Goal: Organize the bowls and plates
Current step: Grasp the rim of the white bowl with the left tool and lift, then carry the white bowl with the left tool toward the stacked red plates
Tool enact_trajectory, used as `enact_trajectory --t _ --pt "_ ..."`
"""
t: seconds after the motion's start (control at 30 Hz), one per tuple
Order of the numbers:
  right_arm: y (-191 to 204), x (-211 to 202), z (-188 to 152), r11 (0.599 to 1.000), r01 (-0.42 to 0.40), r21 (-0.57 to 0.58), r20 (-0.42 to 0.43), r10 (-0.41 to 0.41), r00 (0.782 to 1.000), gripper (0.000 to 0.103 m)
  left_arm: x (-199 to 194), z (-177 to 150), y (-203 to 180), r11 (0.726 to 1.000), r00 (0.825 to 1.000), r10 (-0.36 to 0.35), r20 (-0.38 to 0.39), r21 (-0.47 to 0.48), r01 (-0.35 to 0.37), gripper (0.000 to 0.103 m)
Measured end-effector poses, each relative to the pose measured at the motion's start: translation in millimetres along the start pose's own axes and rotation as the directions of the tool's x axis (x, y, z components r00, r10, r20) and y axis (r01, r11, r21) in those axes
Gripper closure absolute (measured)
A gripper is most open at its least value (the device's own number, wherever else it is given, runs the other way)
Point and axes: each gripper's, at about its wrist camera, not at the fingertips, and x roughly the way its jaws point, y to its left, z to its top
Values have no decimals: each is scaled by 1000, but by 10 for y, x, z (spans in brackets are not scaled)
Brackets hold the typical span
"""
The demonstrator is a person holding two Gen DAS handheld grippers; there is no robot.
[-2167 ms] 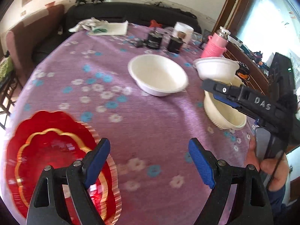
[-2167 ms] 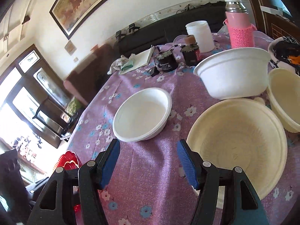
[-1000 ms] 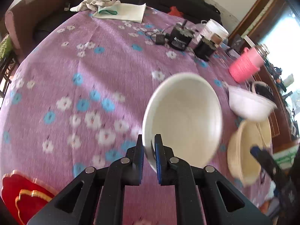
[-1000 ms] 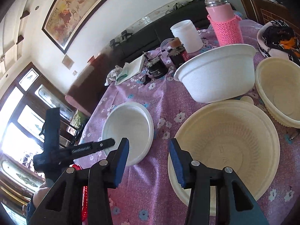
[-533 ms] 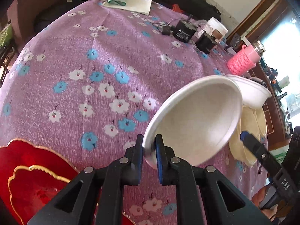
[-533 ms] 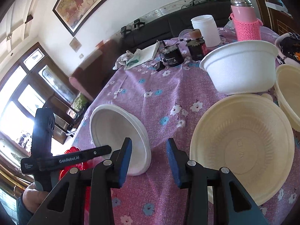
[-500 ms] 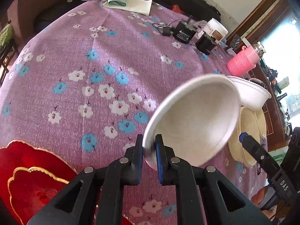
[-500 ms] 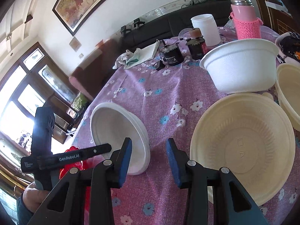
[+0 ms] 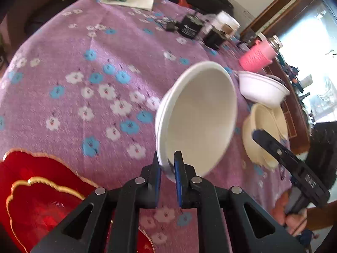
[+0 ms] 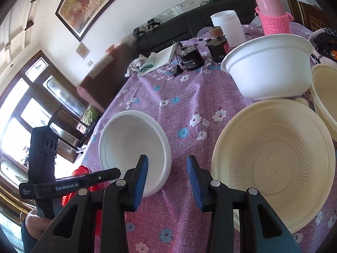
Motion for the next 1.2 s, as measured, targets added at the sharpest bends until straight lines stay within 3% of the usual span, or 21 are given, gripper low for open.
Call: enact_trajectory --t 0.17,0.43,0.57,0.73,0.83,0.87,0.9,0.97,1.1,1.2 --pt "34 60 -28 1000 -1 -15 -18 1 1000 61 -58 -72 -2 999 1000 24 -6 29 -24 92" --pt "71 199 -76 999 -5 -40 -49 3 999 61 -157 -189 -114 996 997 -65 -30 64 67 92" --pt "44 256 -89 999 26 -45 -61 -29 998 61 -128 -222 -130 995 997 -63 -53 76 67 92" --pt "62 315 -112 998 25 -55 -68 -29 997 61 -112 -164 -44 996 998 62 -16 58 -61 91" --pt "111 390 -132 996 38 -77 -62 -43 997 61 -80 -85 5 996 997 80 6 39 -80 86" --pt "129 411 -135 995 43 -87 -61 -48 997 63 -72 -60 20 996 996 87 15 30 -88 82" --pt "148 438 -141 994 49 -100 -64 -56 996 74 -61 -34 30 996 996 87 24 21 -87 79" --pt "163 439 -159 995 37 -96 -64 -43 997 86 -31 6 5 994 993 108 39 28 -109 79" --pt "166 386 -170 996 29 -85 -50 -33 998 90 -23 -7 -148 983 983 156 95 79 -163 79" --pt "168 347 -172 997 14 -73 -52 -17 998 90 -99 -66 -328 959 961 220 168 144 -245 79"
